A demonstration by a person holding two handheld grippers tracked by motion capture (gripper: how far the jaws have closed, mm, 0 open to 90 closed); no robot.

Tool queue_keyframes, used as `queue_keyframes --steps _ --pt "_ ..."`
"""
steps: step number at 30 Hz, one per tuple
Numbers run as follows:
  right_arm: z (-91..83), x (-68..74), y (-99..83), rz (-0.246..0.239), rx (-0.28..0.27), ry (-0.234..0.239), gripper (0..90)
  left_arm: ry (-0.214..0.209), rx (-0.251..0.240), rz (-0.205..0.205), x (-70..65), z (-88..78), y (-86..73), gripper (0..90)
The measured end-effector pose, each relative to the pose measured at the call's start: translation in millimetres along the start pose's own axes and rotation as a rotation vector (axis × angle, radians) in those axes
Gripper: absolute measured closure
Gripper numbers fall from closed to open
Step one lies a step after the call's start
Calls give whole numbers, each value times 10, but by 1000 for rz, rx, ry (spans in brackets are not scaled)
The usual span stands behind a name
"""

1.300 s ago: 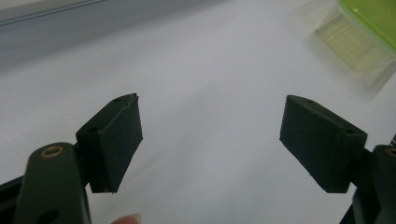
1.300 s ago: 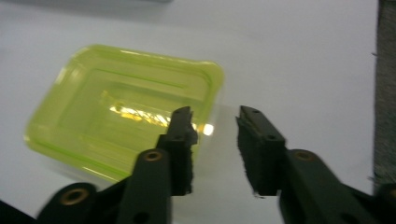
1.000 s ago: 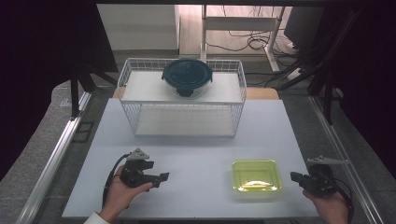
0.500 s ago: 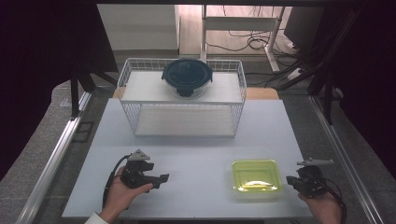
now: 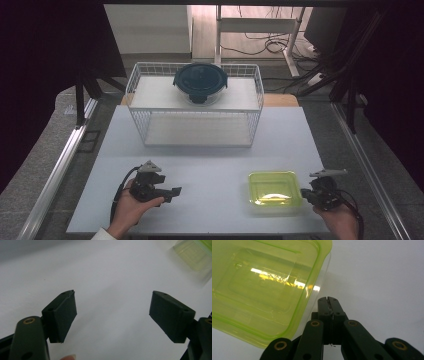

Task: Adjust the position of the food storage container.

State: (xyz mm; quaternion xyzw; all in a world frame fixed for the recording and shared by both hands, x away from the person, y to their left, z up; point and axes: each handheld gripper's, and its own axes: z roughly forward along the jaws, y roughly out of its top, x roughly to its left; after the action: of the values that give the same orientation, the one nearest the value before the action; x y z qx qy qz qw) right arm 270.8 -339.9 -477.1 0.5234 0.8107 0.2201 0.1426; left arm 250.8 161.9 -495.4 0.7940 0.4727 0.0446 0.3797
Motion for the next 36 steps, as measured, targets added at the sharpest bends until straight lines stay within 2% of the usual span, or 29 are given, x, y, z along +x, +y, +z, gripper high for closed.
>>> queue_keyframes --steps 10,21,28,36 --pt "18 49 26 -9 -1 18 887 -1 1 2 1 0 0 212" --pt "96 241 157 -45 -2 34 888 -3 5 4 8 2 -2 213" --pt "144 315 213 -57 -8 28 888 -5 9 4 8 7 -2 213" --pt "224 462 318 -97 -21 28 888 -4 7 -1 15 4 -3 213"
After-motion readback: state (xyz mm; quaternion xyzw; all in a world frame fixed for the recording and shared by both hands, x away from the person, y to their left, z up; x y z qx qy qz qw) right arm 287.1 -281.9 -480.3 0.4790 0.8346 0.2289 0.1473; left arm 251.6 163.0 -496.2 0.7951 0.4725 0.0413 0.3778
